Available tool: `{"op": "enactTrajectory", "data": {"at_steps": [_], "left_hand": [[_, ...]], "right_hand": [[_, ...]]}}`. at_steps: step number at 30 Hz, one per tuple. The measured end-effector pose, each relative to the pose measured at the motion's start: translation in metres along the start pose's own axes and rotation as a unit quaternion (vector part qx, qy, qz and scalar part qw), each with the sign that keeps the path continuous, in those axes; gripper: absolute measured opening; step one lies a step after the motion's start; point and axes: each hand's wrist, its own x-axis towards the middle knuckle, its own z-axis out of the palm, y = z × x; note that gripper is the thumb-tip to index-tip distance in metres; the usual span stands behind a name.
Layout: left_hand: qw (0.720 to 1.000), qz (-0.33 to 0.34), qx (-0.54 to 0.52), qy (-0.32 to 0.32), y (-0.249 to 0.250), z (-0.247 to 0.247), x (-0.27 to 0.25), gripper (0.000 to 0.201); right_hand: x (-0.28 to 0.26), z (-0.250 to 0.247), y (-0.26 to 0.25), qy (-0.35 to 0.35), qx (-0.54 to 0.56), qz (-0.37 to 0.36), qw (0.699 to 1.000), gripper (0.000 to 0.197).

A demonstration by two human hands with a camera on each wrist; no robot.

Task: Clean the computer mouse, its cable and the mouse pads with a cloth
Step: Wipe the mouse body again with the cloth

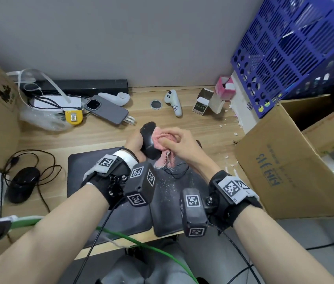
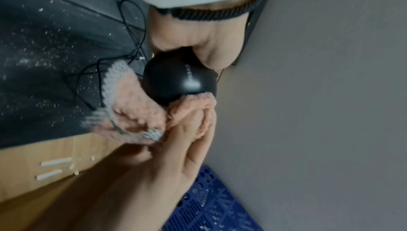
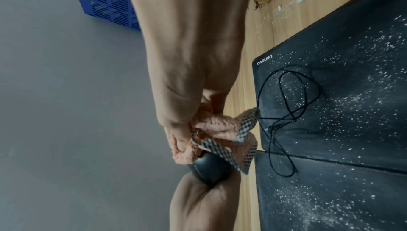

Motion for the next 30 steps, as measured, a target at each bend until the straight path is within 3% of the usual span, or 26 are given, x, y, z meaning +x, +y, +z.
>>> {"op": "enactTrajectory", "data": {"at_steps": [4, 7, 11, 14, 18, 22, 27, 30], "left_hand": [[0.994, -0.001, -0.052, 0.099, -0.001, -0.011, 0.011, 0.03], [0.988, 0.016, -0.079, 0.132, -0.001, -0.016, 0.019, 0.026], [0.986, 0.032, -0.113, 0.116, 0.006, -0.006, 0.016, 0.023], [0.989, 0.072, -0.103, 0.072, 0.016, 0.003, 0.008, 0.02], [0.994, 0.079, -0.048, 0.061, 0.017, -0.011, 0.013, 0.019], [0.993, 0.094, 0.073, -0.001, 0.002, -0.008, 0.007, 0.023], [0.948, 0.159, 0.274, -0.027, -0.011, -0.003, -0.004, 0.039], [0.939, 0.157, 0.302, -0.042, -0.013, -0.004, -0.007, 0.041]], "right_hand": [[-0.013, 0.001, 0.001, -0.051, -0.028, -0.006, 0.998, 0.017], [-0.02, 0.007, 0.006, -0.065, 0.01, -0.019, 0.998, 0.012], [-0.022, 0.02, 0.024, -0.116, -0.091, 0.033, 0.989, 0.008], [-0.024, 0.017, 0.024, -0.104, -0.065, 0.042, 0.992, 0.011], [-0.016, -0.01, 0.005, -0.044, 0.022, 0.039, 0.998, 0.021], [-0.002, -0.009, -0.012, -0.016, -0.005, 0.001, 1.0, 0.016], [0.012, -0.016, -0.012, 0.045, 0.0, 0.033, 0.998, 0.01], [0.015, -0.019, -0.007, 0.049, 0.024, 0.058, 0.997, 0.013]]}}
